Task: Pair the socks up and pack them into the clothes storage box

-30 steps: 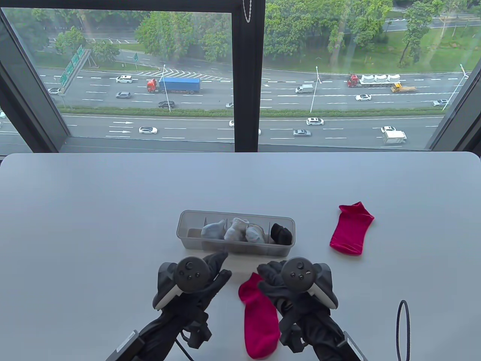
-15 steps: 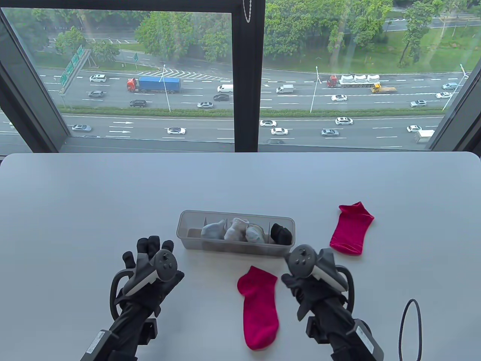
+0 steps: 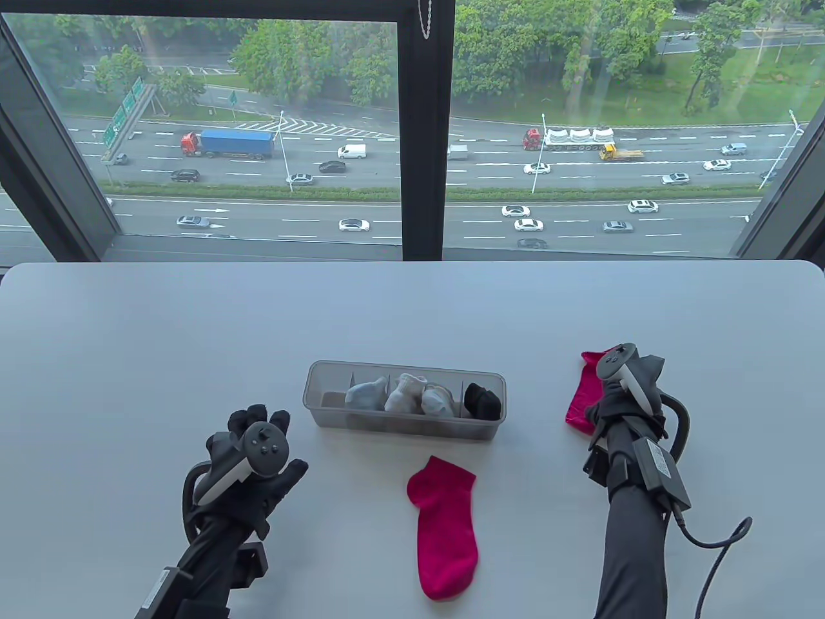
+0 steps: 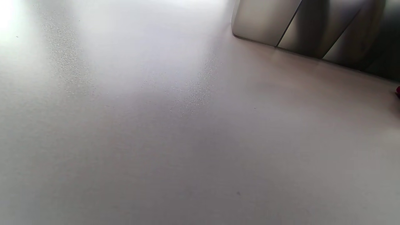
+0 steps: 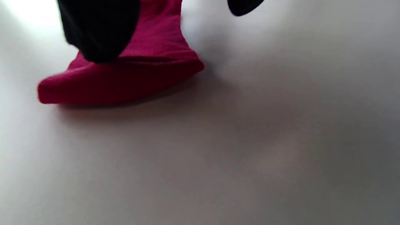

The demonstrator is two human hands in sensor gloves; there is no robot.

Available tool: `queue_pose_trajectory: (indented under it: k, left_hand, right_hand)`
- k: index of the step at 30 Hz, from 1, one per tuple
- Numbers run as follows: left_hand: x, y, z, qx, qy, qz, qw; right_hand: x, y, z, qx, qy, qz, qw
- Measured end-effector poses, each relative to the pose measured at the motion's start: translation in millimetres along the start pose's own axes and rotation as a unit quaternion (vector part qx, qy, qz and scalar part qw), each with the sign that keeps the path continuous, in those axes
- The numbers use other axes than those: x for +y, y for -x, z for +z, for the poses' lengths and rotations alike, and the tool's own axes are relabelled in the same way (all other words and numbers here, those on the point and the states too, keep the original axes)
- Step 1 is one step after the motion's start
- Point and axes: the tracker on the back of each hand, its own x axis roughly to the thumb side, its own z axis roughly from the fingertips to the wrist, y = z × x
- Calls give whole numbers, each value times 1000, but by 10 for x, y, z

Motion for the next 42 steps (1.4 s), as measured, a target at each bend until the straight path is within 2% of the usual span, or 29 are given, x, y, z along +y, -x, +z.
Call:
queue_pose_trajectory:
  k: [2, 3, 4, 6, 8, 10, 14, 16, 19, 20, 21, 22, 24, 26, 28, 30, 31, 32, 34, 35, 37, 40, 42]
  left_hand:
    - [11, 15, 1, -2, -1, 9, 1000]
    - [13, 16, 1, -2, -1, 8, 1000]
    - [13, 12, 0, -5, -1, 8, 1000]
    - [32, -17, 23, -13, -9, 7, 1000]
    - [66, -69, 80, -29, -28, 7, 999]
    - [115, -138, 153, -57, -54, 11, 997]
    - [236, -401, 310, -147, -97, 70, 982]
    - [270, -597, 370, -195, -84, 116, 970]
    - [292, -966, 444, -265, -26, 194, 944]
    - [287, -1074, 449, -283, -15, 218, 934]
    - [256, -1226, 433, -309, 17, 248, 918]
    - [222, -1315, 416, -319, 47, 269, 908]
    - [126, -1465, 348, -340, 107, 330, 874]
    - [29, -1503, 283, -343, 119, 428, 828]
    - [-57, -1344, 234, -278, 80, 512, 809]
    - [-126, -1143, 189, -229, 33, 554, 800]
    - [-140, -1093, 174, -229, 35, 558, 797]
    - [-138, -1026, 164, -232, 34, 552, 800]
    - [-106, -1002, 151, -256, 17, 523, 813]
    - [-91, -1023, 149, -275, 16, 505, 818]
    - [-89, -1093, 155, -305, 29, 492, 814]
    - [-103, -1219, 166, -338, 45, 474, 812]
    - [-112, -1250, 177, -341, 47, 467, 815]
  right_hand:
    - [88, 20, -46, 8, -20, 1, 1000]
    - [111, 28, -39, 6, -12, 8, 1000]
    - [116, 43, -6, -1, 32, 15, 999]
    - [109, 59, 69, -9, 77, 46, 996]
    - [132, 115, 166, -21, 91, 73, 993]
    - [127, 160, 275, -23, 106, 63, 992]
    - [-114, 214, 752, -82, 177, -49, 980]
    - [-250, 158, 1129, -141, 200, -117, 962]
    - [-314, -86, 1764, -264, 212, -161, 927]
    - [-278, -194, 1952, -299, 210, -165, 916]
    - [-191, -351, 2176, -344, 204, -166, 901]
    - [-118, -453, 2296, -375, 202, -161, 890]
    - [104, -697, 2536, -435, 188, -151, 867]
    - [357, -912, 2680, -495, 157, -147, 842]
    - [451, -947, 2674, -494, 153, -156, 842]
    - [505, -930, 2624, -530, 100, -143, 830]
    - [509, -904, 2601, -524, 107, -145, 832]
    - [499, -840, 2525, -503, 150, -156, 837]
    - [483, -787, 2419, -494, 148, -161, 842]
    - [498, -755, 2329, -503, 106, -171, 841]
    - [568, -721, 2186, -516, 17, -208, 831]
    - [738, -722, 2028, -534, -126, -256, 796]
    - [785, -728, 1977, -534, -160, -270, 785]
